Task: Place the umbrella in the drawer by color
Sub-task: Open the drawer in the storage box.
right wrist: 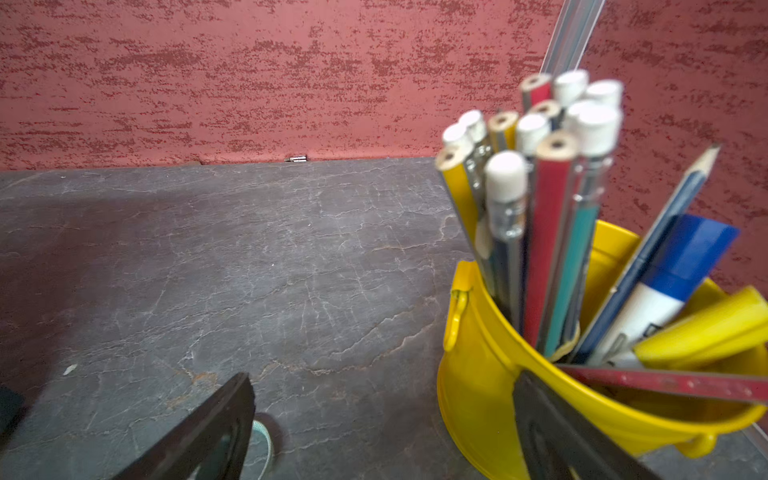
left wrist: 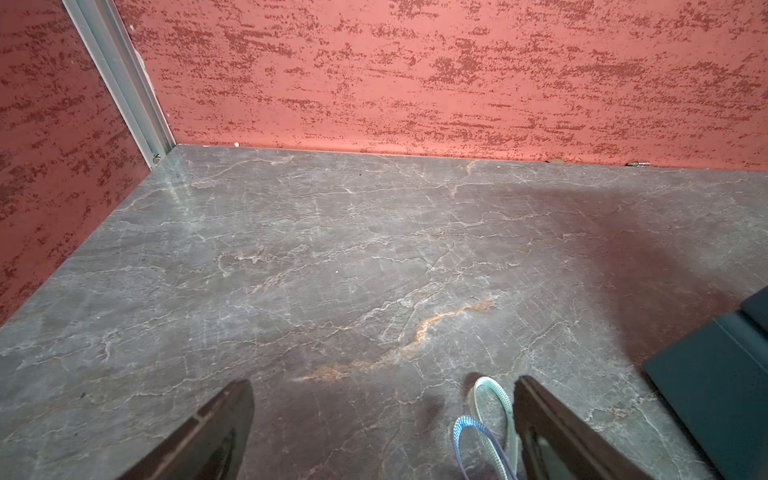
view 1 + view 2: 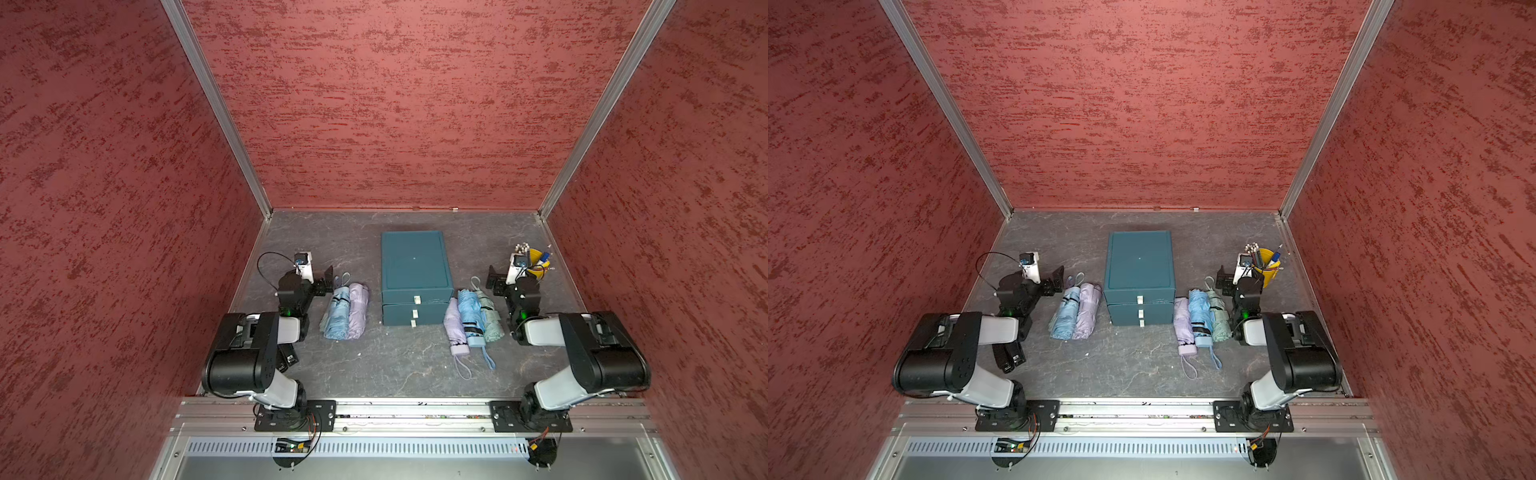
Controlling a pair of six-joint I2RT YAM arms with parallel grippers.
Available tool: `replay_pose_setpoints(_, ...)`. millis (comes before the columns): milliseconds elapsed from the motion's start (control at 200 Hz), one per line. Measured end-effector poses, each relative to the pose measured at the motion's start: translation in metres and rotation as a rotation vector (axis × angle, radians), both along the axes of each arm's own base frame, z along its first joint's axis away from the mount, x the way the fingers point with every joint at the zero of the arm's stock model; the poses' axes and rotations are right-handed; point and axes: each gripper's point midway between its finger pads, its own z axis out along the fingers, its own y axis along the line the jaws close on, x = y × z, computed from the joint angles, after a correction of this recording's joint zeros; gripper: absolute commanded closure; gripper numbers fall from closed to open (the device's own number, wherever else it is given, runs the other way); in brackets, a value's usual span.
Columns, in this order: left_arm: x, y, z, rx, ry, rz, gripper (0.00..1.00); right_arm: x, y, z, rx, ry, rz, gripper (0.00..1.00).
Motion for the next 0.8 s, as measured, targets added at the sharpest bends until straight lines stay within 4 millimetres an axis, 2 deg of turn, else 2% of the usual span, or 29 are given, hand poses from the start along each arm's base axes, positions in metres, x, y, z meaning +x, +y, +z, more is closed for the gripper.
replay_pose_setpoints(556,0.001,0.002,0.000,-0.005,0.004,0.027,0.00,0.000,-0.001,0.000,0.000,0.000,-0.009,0.02)
replay_pose_setpoints(646,0.006,0.004,0.003,0.014,0.064,0.072,0.00,-0.003,0.000,0.003,-0.014,0.036,-0.021,0.01)
replay_pose_setpoints(681,0.011,0.007,0.017,0.011,0.082,0.105,0.01,-0.004,0.001,0.012,-0.019,0.057,-0.044,0.01)
replay_pose_setpoints(716,0.017,0.011,0.042,-0.003,0.067,0.142,0.02,-0.004,0.003,0.028,-0.001,0.076,-0.058,0.02)
replay_pose_setpoints(757,0.020,0.017,0.081,-0.039,0.030,0.188,0.07,-0.002,0.007,0.061,0.047,0.060,-0.072,0.02)
replay_pose_setpoints(797,0.018,0.024,0.126,-0.101,-0.019,0.240,0.10,-0.004,0.012,0.107,0.117,0.006,-0.073,0.01)
